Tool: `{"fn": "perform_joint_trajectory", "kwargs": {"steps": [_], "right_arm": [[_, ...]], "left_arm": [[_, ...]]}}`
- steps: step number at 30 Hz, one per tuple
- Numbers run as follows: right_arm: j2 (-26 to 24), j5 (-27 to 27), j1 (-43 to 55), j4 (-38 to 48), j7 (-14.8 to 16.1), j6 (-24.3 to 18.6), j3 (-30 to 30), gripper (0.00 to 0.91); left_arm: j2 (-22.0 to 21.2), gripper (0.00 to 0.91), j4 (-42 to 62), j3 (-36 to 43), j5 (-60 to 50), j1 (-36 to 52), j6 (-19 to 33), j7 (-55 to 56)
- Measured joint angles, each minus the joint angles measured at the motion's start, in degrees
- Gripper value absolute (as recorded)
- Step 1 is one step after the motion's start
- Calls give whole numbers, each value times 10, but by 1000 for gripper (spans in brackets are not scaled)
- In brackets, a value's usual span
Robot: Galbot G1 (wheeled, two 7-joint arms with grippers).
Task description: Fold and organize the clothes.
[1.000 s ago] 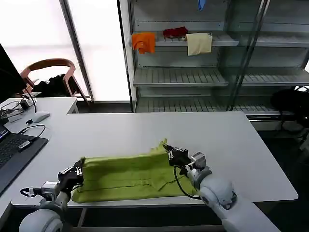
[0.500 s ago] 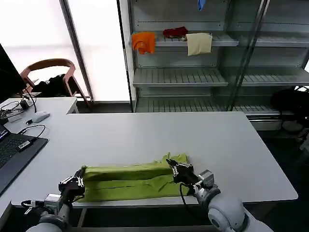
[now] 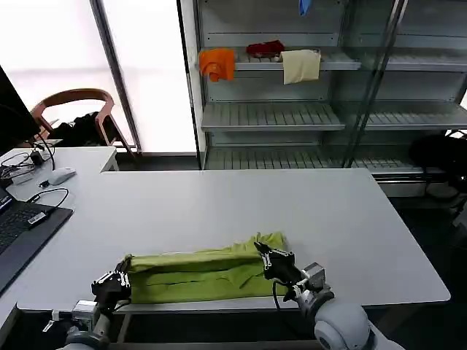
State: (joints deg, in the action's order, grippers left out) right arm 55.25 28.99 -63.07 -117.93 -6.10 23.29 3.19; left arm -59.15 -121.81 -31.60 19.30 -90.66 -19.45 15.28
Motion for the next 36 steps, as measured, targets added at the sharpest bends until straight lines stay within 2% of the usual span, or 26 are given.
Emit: {"fn": "perform_joint_trajectory", "kwargs": {"steps": [7,13,14,16,18,20,21,27,36], "right_arm": [[2,-7,-11,11,-9,-8,-5,0],[11,-4,-20,16,-38,-9,-12,0],[13,-3,-20,16,-46,-8,-13,0],[18,0,-21,16,-65,-7,-16,0],[23,3,-21,16,-89,-6,-20,0],[29,4,-20,18,-115,-3,-23,202],[33,6,-19,18,-131,-1,-26,907],[50,20,-13,13,-222,8,-33,907],[60,45,-4,-16,-325,32,-30,907]], "left_arm": [[4,30,14,7,-10,6,7,-1],[12,50,25,9,-22,8,3,0],[14,222,26,9,-24,7,2,0],[17,907,27,9,-29,6,0,-2],[20,907,28,9,-33,6,-3,-4],[24,907,30,9,-38,7,-7,-5],[26,907,31,9,-41,7,-9,-6],[39,907,34,1,-69,2,-29,-10],[65,907,17,-24,-105,-9,-47,-14]]}}
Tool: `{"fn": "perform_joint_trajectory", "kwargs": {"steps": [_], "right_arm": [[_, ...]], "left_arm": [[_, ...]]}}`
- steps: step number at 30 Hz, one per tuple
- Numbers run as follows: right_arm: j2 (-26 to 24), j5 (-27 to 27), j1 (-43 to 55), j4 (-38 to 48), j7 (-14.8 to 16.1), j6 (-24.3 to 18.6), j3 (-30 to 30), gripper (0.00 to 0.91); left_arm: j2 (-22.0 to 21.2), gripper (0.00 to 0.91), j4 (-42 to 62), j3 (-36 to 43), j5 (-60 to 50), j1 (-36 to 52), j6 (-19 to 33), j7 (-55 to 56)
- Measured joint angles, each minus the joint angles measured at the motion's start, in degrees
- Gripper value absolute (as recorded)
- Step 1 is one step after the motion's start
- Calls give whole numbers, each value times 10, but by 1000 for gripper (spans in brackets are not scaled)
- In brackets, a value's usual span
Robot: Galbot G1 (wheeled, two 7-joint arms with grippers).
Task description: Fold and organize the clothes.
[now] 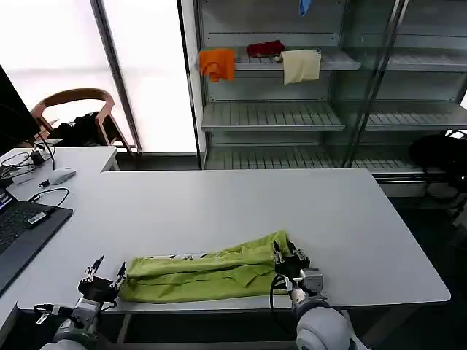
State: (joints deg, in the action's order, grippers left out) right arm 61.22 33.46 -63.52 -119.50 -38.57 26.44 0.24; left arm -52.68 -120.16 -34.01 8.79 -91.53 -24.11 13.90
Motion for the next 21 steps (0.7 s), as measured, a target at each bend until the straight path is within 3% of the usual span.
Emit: {"fn": "perform_joint_trajectory", "kwargs": {"steps": [5,9,14,21], "right_arm": [[-6,2,1,-30,-34,14,17,907],[-17,-12,-17,-53,-18,5,43,907],[-39,-39,-78,-61,60,-50,93,907],[-60,-52,-176,-41,192,-181,174,907]], "left_arm": [[2,907,-26,-22,0,-7,-8,3],[-5,907,-55,-29,19,-16,-8,12],[-31,907,-81,-28,65,-28,10,21],[-93,907,-79,-19,112,-50,56,23]]}}
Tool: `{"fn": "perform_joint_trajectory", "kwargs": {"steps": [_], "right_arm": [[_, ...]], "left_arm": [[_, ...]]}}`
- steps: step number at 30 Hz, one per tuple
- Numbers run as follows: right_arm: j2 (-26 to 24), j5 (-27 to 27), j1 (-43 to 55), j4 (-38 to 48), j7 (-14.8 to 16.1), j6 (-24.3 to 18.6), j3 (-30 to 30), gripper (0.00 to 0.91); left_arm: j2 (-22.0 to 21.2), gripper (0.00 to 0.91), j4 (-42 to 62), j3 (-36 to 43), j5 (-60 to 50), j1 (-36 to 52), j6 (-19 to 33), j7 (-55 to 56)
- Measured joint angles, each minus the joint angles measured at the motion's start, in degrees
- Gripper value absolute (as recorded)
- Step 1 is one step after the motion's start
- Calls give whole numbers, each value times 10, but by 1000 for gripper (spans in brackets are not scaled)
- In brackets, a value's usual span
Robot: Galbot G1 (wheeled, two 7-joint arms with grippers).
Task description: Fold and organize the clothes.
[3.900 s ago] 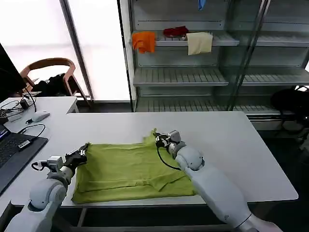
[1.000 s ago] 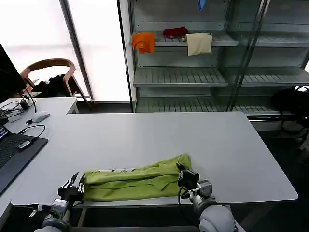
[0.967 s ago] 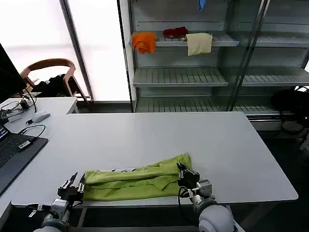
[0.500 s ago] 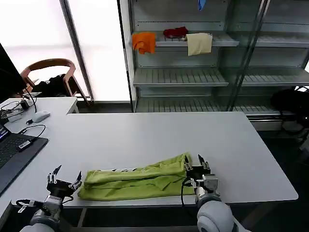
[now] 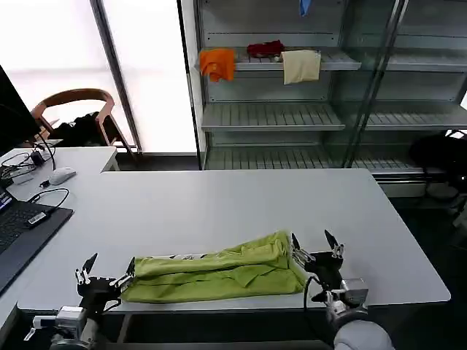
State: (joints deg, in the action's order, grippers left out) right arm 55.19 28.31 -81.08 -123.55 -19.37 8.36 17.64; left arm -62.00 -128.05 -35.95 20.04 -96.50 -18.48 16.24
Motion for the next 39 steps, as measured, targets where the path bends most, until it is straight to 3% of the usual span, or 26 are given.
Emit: {"fn": "perform_joint_trajectory", "kwargs": {"steps": [5,11,27,29,30,32,33,35,39], "right_arm": [[-7,-3,-49,14,61,-67,43,907],[-13,-2,-83,19,106,-112,78,907],[-20,30,-129,26,150,-162,131,907],[-20,33,-132,27,153,-165,137,907],[-21,34,-133,27,154,-166,140,907],[-21,36,-135,26,155,-168,145,907],[-21,37,-135,26,156,-169,146,907],[-21,39,-136,26,158,-170,149,907],[-21,40,-138,24,159,-173,153,907]], "left_arm": [[-39,907,7,7,29,-2,19,2],[-80,907,16,19,73,9,22,-2],[-125,907,75,30,112,43,46,-20],[-127,776,84,30,113,47,50,-21],[-129,605,88,30,113,47,52,-22],[-131,484,96,32,111,48,57,-24],[-132,262,99,33,109,49,59,-26],[-135,121,105,35,105,49,65,-28],[-141,10,115,41,98,50,75,-32]]}}
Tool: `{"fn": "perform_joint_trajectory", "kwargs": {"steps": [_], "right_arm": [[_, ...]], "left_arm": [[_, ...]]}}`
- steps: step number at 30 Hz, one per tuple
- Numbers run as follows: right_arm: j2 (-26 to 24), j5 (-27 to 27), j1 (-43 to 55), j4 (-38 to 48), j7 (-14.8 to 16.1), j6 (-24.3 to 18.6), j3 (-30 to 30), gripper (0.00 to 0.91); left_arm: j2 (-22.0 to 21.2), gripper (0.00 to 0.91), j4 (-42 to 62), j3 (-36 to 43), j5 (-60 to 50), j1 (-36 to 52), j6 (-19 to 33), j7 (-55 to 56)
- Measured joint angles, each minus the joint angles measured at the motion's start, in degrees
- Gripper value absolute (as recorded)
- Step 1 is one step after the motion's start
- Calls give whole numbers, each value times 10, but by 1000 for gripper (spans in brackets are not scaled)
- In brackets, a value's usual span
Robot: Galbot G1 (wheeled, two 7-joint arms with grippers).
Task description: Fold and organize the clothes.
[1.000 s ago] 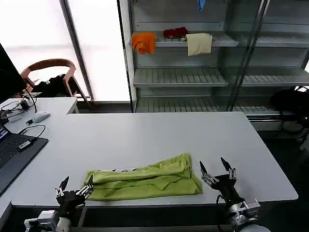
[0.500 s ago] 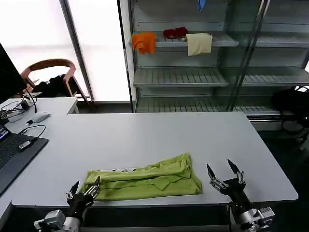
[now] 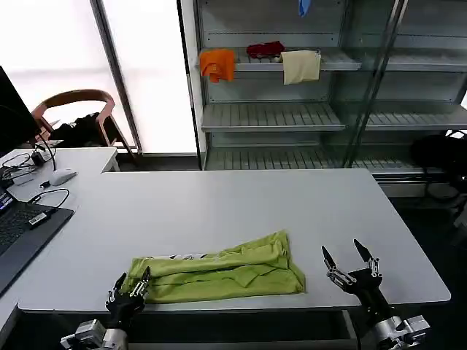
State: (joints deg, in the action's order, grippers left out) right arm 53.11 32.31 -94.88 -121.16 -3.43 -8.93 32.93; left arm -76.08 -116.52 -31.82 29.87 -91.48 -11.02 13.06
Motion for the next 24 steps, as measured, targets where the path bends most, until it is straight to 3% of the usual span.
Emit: {"fn": "perform_joint_trajectory", "kwargs": {"steps": [14,24], "right_arm": [[1,1,6,1,-2,-2,4,907],[3,-2,18,0,-3,6,-5,907]], "left_arm": [[-6,0,9,22,-19,8,23,-2],[38,0,-8,-34,9,23,21,8]]}}
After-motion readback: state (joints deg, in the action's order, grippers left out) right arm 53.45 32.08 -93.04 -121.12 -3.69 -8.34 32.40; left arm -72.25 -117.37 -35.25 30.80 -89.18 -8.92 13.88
